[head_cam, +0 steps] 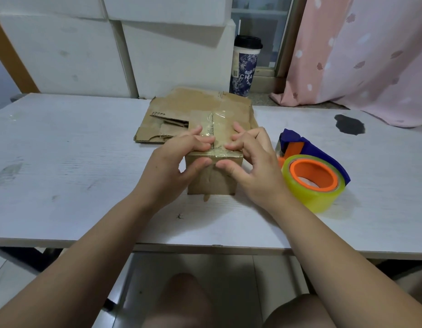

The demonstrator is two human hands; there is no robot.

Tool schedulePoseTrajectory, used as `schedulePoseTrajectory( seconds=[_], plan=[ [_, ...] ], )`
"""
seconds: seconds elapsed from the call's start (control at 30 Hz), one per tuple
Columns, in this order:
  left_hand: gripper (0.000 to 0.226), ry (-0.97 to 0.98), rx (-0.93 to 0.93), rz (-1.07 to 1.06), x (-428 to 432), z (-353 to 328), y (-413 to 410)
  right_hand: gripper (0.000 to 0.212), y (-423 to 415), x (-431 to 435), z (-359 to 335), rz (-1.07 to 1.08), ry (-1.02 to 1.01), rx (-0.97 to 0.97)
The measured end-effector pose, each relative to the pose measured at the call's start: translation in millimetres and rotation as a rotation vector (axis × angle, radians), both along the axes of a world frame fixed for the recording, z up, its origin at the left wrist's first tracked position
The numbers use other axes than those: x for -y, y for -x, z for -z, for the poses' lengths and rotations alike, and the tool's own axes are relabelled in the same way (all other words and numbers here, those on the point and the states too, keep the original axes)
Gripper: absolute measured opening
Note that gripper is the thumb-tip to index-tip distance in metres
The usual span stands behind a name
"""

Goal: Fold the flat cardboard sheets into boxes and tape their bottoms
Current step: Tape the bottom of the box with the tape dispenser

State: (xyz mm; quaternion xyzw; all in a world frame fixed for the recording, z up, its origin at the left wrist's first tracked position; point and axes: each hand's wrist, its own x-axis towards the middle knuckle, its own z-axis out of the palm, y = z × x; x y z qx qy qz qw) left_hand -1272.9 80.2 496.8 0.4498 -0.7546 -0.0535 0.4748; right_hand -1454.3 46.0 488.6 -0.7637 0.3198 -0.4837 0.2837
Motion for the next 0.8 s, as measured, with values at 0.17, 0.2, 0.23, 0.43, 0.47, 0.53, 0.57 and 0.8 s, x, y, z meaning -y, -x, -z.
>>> schedulePoseTrajectory(
  seconds=[0.17,0.2,0.23,0.43,0.47,0.53,0.57,0.8],
  plan=[
    [0.028,0.027,0.069,-0.008,-2.9,-1.0,0.0,0.026,2.6,-1.6,3.6,0.009,0.071,-0.046],
    [0.026,0.046,0.073,-0.03,-3.4,-0.5,2.3,0.026,1.8,-2.0,3.5,0.015,0.076,-0.047],
    [0.024,0.06,0.078,-0.052,-3.5,-0.4,4.1,0.026,0.9,-2.2,3.4,0.022,0.079,-0.046],
    [0.02,-0.058,0.035,-0.042,-8.4,-4.5,3.7,0.016,-0.1,-10.0,1.6,0.025,-0.01,-0.059],
    [0.019,-0.075,-0.003,-0.044,-9.6,-5.1,4.7,0.015,0.1,-11.4,1.2,0.017,-0.047,-0.055],
    [0.026,-0.075,-0.057,-0.063,-11.6,-5.0,7.6,0.015,2.1,-13.1,-0.2,0.017,-0.08,-0.049],
    [0.028,-0.066,-0.059,-0.08,-13.0,-4.5,9.7,0.017,3.7,-14.4,-1.5,0.028,-0.073,-0.056],
    [0.028,0.101,0.034,-0.22,-32.2,-2.6,30.8,0.047,2.5,-31.3,-12.5,0.094,-0.195,0.062]
  ],
)
